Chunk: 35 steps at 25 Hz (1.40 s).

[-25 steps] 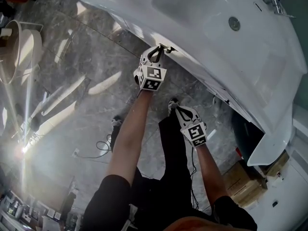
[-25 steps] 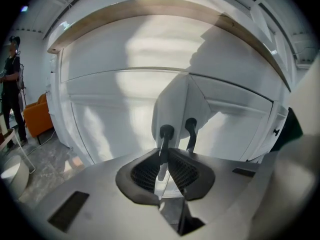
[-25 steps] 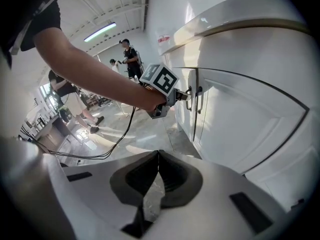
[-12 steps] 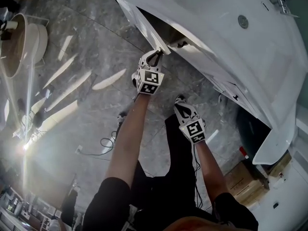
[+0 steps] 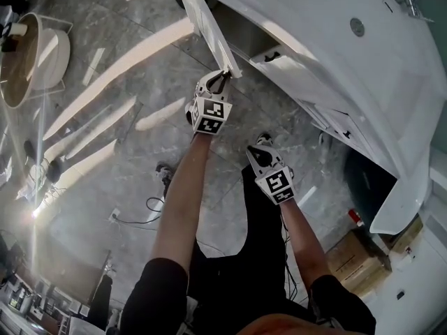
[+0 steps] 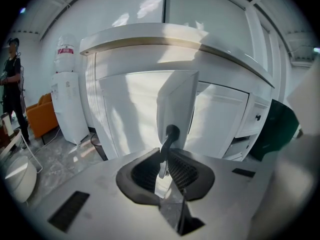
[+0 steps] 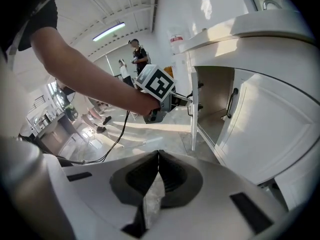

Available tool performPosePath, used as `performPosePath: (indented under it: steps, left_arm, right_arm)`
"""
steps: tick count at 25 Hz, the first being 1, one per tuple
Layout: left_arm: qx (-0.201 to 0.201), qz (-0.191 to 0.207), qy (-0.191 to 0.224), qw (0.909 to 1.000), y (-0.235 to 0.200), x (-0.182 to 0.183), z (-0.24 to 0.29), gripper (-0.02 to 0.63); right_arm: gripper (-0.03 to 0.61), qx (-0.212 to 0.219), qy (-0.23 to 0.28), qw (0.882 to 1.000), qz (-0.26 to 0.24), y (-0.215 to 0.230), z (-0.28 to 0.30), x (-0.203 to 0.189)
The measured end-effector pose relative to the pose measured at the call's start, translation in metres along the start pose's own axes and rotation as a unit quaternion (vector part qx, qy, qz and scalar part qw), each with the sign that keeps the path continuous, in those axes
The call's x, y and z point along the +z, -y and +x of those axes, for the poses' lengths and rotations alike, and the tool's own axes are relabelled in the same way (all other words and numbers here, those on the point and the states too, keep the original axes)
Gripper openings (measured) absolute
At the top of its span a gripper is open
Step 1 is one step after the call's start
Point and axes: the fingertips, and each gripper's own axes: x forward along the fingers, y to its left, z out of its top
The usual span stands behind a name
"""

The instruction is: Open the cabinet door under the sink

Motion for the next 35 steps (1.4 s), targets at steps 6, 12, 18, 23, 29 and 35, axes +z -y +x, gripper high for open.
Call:
performPosePath:
  steps: [6, 12, 18, 23, 29, 35]
  left_arm:
    - [-0.004, 0.002, 0.0, 1.0, -0.012, -0.009, -0.014, 0.049]
    - [-0.037, 0.036, 0.005, 0.9987, -0.021, -0.021, -0.023, 0.048]
    - [-0.082, 0.071, -0.003, 0.9941, -0.034, -0.034, -0.038, 0.048]
    - [-0.11, 0.095, 0.006, 0.9893, -0.052, -0.037, -0.054, 0.048]
    - [-0.156, 0.122, 0.014, 0.98, -0.071, -0.036, -0.066, 0.048]
    - [-0.189, 0.129, 0.015, 0.9733, -0.096, -0.045, -0.08, 0.048]
  right_arm:
    - [0.06, -0.025, 0.012, 1.0, 0.012, 0.0, 0.005, 0.008]
    - [0.06, -0.052, 0.022, 0.998, 0.026, -0.022, 0.018, 0.013]
    - [0.06, -0.084, 0.028, 0.994, 0.057, -0.059, 0.039, 0.017]
    - [0.06, -0.119, 0.066, 0.986, 0.099, -0.089, 0.048, 0.038]
    - [0.06, -0.165, 0.083, 0.973, 0.135, -0.101, 0.076, 0.036]
    - [0.06, -0.194, 0.09, 0.962, 0.168, -0.106, 0.095, 0.033]
